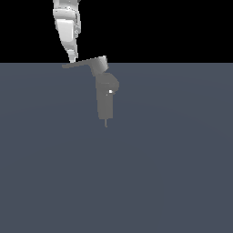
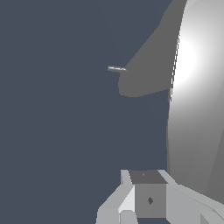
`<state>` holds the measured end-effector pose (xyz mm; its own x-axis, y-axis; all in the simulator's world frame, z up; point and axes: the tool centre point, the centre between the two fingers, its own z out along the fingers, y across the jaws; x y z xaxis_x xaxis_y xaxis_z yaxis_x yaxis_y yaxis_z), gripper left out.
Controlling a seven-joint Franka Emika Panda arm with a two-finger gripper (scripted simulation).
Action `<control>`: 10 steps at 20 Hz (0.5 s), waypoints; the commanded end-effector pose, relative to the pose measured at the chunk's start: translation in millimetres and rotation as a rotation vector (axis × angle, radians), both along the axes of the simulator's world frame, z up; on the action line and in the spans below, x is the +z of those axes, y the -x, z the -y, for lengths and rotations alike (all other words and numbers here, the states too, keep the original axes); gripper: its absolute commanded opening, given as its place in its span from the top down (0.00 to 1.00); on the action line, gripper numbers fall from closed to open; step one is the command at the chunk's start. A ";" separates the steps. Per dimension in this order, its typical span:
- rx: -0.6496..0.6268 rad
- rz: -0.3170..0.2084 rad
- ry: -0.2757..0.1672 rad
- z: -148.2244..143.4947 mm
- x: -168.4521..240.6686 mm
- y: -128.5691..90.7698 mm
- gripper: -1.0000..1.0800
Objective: Turn on the faucet by rotating a designated handle.
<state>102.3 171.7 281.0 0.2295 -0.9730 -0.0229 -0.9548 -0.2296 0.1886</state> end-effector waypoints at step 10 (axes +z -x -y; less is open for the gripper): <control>-0.048 -0.003 0.021 -11.5 -18.5 -6.4 1.00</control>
<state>108.4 183.3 262.5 0.1844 -0.9828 -0.0032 -0.9635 -0.1814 0.1968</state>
